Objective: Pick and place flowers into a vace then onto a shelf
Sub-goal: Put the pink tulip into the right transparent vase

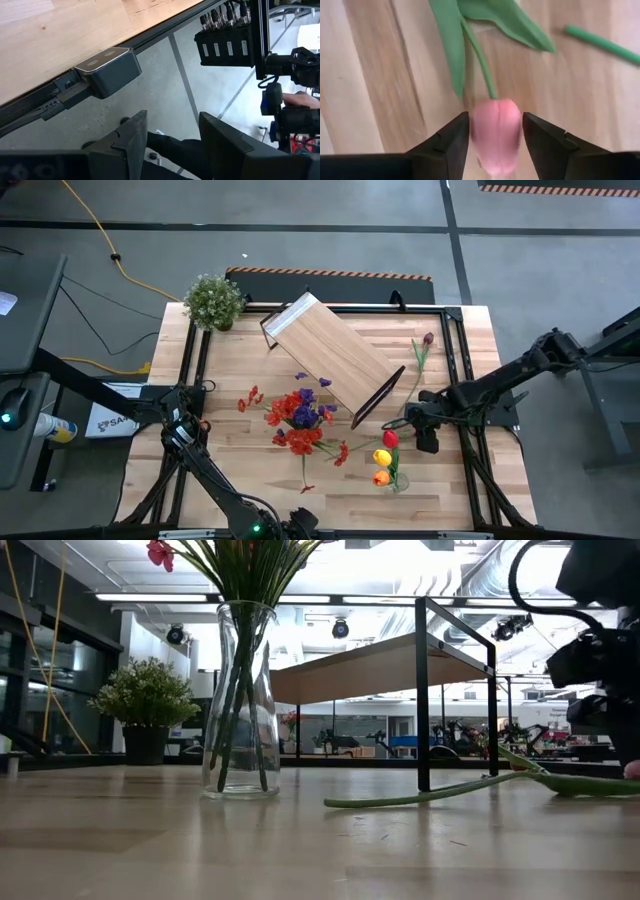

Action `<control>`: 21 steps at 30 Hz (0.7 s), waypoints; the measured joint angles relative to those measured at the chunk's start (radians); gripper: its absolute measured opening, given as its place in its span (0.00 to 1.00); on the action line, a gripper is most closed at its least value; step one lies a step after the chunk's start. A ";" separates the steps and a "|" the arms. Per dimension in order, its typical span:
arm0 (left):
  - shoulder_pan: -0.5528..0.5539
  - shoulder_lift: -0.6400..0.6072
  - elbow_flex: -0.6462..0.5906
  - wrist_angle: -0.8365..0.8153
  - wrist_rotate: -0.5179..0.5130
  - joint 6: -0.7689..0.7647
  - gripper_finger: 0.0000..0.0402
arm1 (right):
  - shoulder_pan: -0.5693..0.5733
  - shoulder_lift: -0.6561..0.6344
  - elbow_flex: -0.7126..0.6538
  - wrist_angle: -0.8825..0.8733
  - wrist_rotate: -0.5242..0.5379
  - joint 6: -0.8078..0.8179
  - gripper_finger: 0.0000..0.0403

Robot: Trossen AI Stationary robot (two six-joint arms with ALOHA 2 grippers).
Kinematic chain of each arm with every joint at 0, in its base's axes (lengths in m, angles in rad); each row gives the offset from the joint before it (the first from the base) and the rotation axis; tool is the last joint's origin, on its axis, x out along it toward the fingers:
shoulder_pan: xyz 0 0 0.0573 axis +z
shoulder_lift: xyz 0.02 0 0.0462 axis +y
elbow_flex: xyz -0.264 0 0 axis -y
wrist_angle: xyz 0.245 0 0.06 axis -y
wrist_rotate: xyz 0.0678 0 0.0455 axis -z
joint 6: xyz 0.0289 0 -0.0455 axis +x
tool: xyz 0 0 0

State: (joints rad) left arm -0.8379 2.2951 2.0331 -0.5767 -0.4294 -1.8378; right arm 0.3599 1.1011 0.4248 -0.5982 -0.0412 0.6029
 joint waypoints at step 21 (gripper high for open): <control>0.000 0.000 0.000 0.000 0.000 0.000 0.53 | 0.000 -0.159 0.003 -0.066 0.044 0.026 0.55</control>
State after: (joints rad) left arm -0.8379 2.2951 2.0331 -0.5768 -0.4296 -1.8378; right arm 0.3599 0.9417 0.4274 -0.6639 0.0026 0.6289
